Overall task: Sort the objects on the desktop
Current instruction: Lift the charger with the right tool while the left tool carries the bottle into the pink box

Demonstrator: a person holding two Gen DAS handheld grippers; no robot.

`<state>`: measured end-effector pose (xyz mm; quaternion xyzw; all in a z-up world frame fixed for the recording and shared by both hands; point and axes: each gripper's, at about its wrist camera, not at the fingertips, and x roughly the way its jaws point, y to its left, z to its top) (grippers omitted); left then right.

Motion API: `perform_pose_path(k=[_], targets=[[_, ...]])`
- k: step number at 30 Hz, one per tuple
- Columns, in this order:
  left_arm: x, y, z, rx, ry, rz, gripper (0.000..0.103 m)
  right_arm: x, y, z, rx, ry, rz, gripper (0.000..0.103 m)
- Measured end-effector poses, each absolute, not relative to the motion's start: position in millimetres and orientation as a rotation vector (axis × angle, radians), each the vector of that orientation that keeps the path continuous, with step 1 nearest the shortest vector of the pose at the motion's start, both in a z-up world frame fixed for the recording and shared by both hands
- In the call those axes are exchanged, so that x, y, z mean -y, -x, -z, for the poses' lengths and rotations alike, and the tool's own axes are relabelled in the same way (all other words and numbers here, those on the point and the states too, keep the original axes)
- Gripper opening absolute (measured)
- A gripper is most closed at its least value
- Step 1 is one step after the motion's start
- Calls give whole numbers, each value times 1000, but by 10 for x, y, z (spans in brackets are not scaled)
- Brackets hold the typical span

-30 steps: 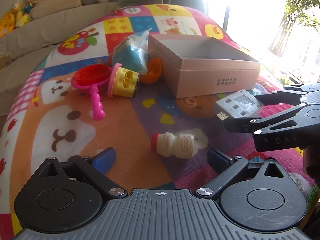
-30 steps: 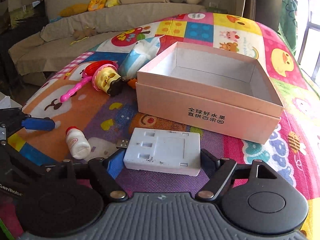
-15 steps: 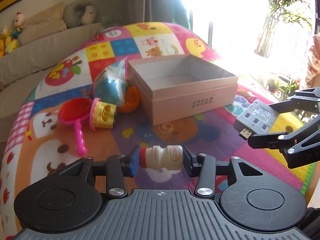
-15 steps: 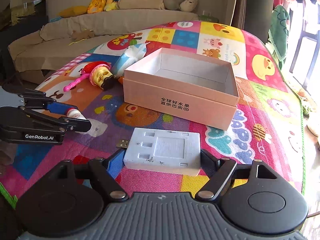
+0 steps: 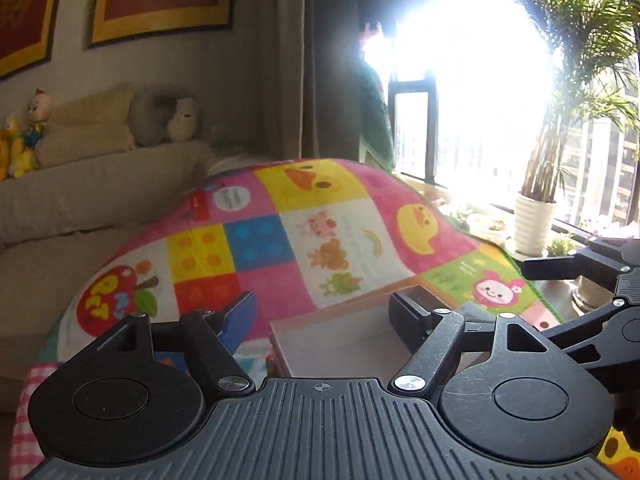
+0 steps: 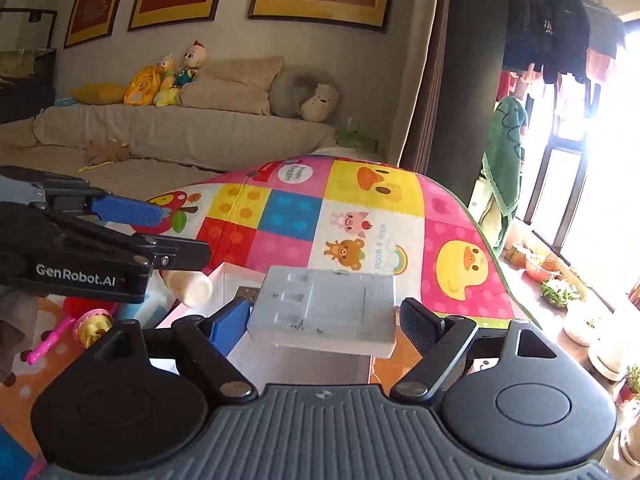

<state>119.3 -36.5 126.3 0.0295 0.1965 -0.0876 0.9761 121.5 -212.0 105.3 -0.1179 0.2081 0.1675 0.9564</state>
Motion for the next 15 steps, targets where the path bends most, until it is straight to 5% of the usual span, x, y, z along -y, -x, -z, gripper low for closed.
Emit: perform_pose_path(k=[3,12,15], targets=[[46,-933,-1085,-410,-74,114,91,2153,-1209,-942,-435,220,-360,84],[-623,-315,-371,-600,-7,-102,96,1708,-654,-715,-384,379,-488,84],[-885,-202,-323,-607,86,-169,96,1293,-470,-621,-368,496,-581,63]])
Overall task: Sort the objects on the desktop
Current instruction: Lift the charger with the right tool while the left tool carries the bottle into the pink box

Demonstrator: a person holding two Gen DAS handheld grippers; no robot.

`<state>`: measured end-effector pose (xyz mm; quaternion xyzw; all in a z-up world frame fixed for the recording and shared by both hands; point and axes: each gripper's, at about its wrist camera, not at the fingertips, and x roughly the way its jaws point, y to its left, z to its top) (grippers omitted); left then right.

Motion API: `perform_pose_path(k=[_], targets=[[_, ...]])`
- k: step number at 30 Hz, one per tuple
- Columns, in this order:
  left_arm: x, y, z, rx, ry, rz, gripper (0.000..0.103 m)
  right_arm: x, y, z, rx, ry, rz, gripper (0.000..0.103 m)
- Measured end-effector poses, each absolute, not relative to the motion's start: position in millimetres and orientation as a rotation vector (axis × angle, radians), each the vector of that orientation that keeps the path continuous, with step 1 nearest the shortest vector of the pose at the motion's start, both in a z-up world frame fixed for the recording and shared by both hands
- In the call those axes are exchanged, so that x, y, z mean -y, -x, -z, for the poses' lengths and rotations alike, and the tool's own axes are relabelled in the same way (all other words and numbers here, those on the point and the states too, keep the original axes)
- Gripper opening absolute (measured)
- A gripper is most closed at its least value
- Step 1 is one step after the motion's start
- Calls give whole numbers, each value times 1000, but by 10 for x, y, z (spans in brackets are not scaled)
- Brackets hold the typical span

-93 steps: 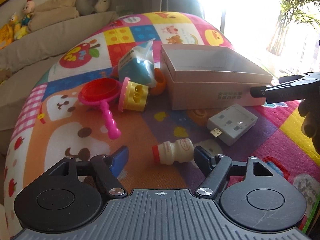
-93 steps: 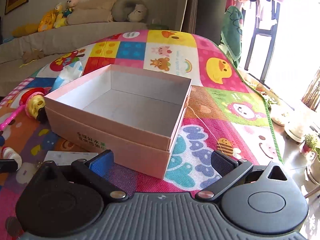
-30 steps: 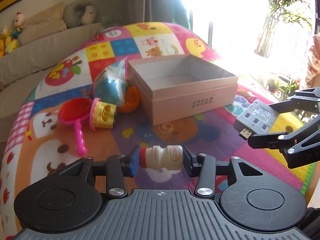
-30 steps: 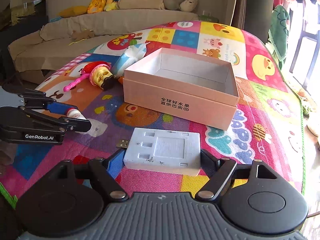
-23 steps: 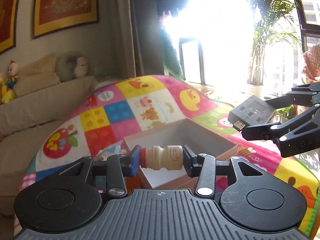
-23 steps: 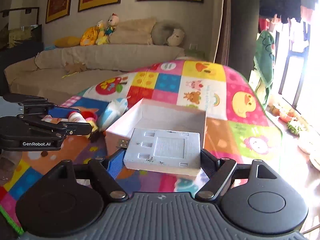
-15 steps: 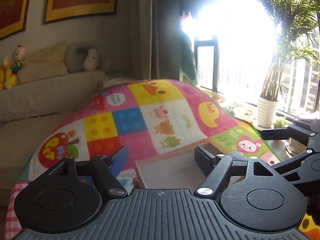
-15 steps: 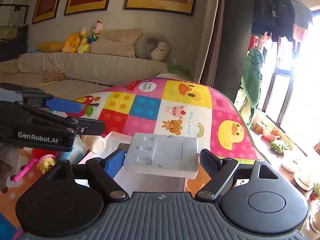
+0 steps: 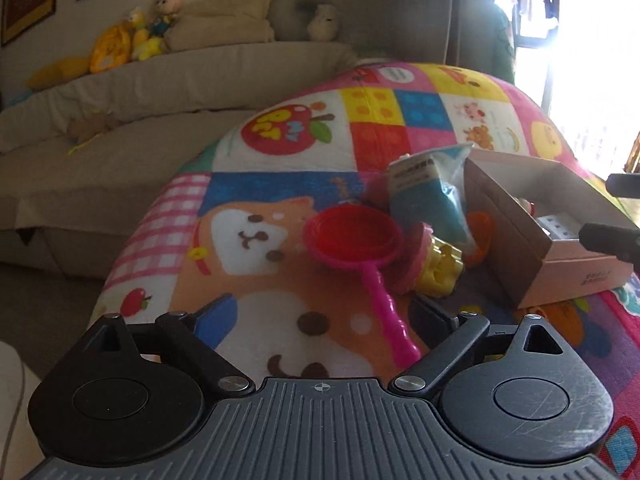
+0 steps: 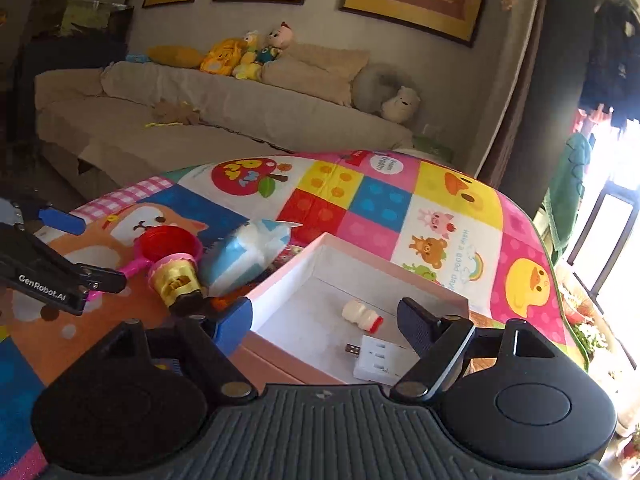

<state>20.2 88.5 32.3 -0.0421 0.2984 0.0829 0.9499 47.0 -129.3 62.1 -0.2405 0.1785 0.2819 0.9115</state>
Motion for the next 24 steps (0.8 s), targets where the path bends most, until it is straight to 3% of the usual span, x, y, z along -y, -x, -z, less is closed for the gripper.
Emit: perform_pose_path(k=[2,14,15,16,24], targets=[[-1005,-130,-321,-600,119,-194,97,974,-363,-512,-363,566,-631,58],[-1214,38,-360,-590,179,-215,100,-168,-618,118,-381,756,-616,59],[-1208,33,-367,-593,179,-213,100,-181,-632,130,-391,763,-620,51],[-1198,35,-376,-591,176,-210,100,-175,-635,119,-398,759,-621,52],[-1039,10,-407,-591,158,-176,100,729,-351,-378,-491,392,-764,51]])
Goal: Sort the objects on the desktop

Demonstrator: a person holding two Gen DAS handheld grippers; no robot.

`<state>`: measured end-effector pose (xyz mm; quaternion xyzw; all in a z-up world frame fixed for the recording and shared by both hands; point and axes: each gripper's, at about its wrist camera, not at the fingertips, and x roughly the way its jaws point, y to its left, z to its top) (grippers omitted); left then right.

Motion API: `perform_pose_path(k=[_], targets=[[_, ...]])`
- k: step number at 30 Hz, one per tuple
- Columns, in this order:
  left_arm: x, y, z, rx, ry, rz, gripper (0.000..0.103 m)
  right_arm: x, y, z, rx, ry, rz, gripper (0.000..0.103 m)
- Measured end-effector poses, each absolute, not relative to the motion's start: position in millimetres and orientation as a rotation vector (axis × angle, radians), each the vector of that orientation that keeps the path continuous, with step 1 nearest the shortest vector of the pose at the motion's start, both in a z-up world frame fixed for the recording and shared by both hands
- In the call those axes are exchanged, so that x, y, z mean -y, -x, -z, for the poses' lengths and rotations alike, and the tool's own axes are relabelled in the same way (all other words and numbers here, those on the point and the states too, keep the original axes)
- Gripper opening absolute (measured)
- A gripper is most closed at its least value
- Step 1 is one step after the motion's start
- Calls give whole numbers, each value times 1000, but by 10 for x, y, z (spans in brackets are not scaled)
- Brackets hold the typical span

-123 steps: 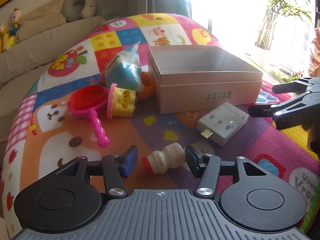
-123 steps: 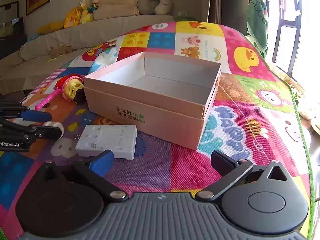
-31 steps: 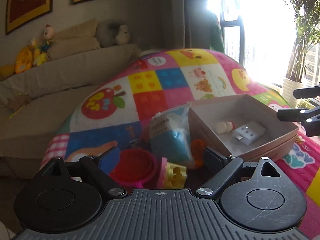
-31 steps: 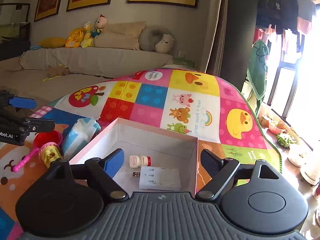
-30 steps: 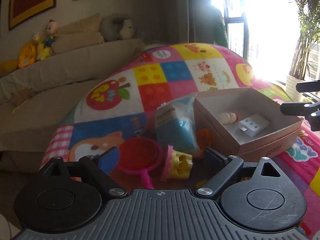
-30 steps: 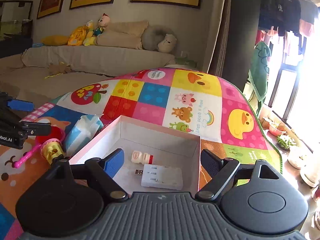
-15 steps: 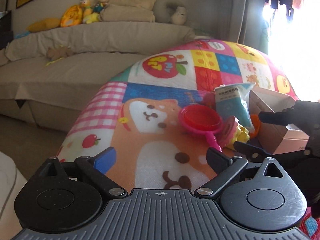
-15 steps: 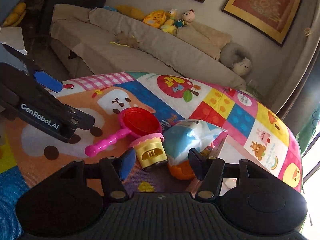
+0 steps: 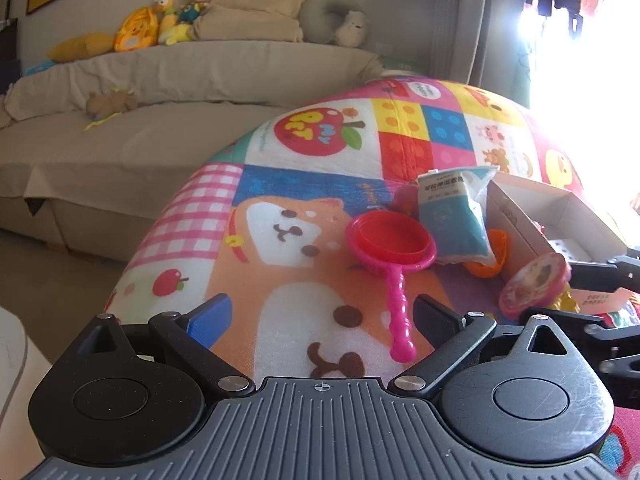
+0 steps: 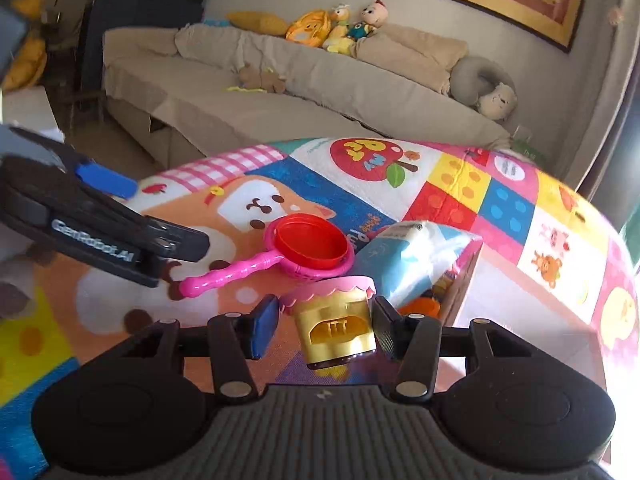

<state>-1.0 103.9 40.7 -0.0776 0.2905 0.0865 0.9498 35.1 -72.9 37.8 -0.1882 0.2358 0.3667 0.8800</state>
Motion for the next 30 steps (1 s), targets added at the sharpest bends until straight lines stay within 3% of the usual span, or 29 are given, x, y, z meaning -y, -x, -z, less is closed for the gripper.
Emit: perform_pose_path(k=[4,13,16,18,26,30], targets=[[-821,-28,-406,-601,129,-121,100,1337,-286,-319,-508,203,-732,51],[-397,-94,-397,-610,20,-34,100,1973,-226,-2,-585,166,-606,50],[-408,-202,-423,-599,9,-46,100,2106,-140,8,-586,179,-582,60],[-456,-322,-450,-591,8,-62,100,2157,-103,-13,-558,171,-563,73],[-651,-1012,-406,-649,15,-118,100,2153,-147,-14,-567,148,-557,85],[-666,-1250,-298,-693,-2,-133,83,2155,-148,-6,-569,141,-546,88]])
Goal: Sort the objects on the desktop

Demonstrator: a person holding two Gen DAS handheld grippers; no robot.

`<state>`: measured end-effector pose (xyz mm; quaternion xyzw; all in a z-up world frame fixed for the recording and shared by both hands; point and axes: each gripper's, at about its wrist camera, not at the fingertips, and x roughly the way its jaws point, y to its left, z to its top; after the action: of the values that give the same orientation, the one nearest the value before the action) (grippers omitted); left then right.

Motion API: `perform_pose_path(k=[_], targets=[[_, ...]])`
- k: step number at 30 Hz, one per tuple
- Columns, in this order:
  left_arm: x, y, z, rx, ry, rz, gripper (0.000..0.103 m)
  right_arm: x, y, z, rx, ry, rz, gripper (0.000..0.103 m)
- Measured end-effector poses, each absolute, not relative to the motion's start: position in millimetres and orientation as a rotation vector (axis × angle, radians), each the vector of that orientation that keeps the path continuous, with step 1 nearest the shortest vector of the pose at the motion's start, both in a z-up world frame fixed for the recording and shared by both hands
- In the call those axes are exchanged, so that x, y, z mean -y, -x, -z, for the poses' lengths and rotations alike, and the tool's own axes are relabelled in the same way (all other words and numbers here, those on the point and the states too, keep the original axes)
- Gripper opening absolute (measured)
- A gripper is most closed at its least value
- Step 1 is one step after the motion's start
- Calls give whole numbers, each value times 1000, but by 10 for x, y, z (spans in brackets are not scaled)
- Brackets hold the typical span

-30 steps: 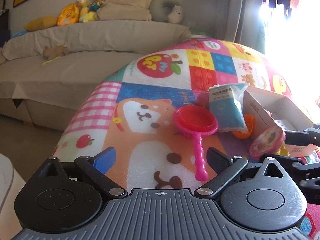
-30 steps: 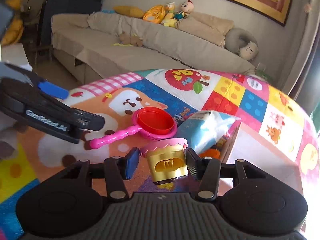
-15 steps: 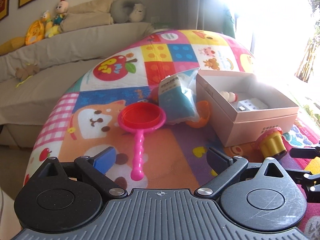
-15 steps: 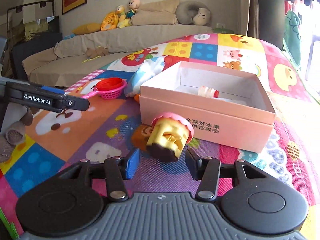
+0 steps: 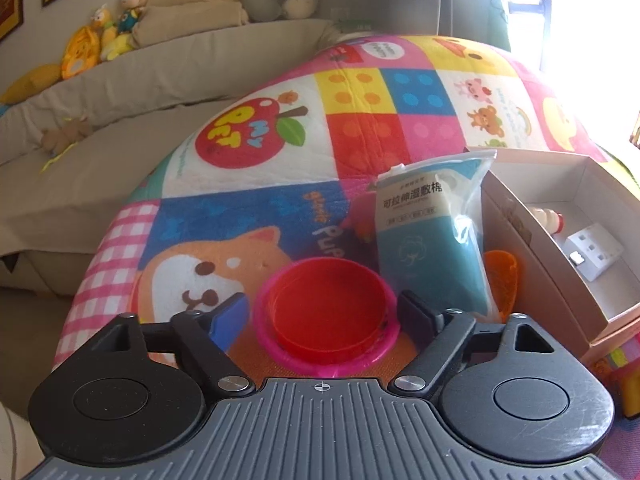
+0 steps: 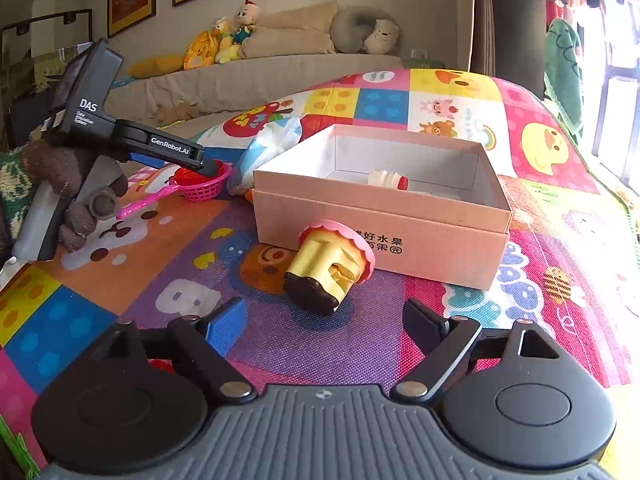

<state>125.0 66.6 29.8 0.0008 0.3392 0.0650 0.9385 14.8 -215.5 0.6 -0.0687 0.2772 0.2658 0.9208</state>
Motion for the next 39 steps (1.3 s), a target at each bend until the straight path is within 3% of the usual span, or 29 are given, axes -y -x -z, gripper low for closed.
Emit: perform_pose_path(k=[2,3,12,15,20,25,31,33,37,38,39], targets=[[-667,-1250,-311,-685,-7,-146,78,2160,-143,-2,-568,139,-542,90],[-666,-1221,-338,-673,-10,-145,68,2161,-144,-1,-569,137,-541,92],[-325,-542,-635,-552,-73,20,69,2151,-160,11,-584,133,-537,95],[-84,-312,-525,-574,-82,96,70,2153,-156,6,-581,132,-537,96],[100,-112,-259,-634,-57,160,89,2188,-181,-142,-556,92,-556,96],[117,-30,-107,-657,-27,154,95,2255,-611,-354,-692,-99,-580,96],[97,29,-85,-636,-20,131,97,2070,-982,-228,-811,-79,-534,72],[80,18,-83,-640,-8,131,97,2036,-1010,-162,-847,-82,-545,55],[49,-11,-75,-656,13,128,98,2081,-790,-212,-723,-23,-557,52],[51,-13,-74,-659,13,126,98,2084,-720,-227,-692,13,-561,38],[56,-17,-74,-660,10,124,98,2086,-646,-240,-663,57,-556,37]])
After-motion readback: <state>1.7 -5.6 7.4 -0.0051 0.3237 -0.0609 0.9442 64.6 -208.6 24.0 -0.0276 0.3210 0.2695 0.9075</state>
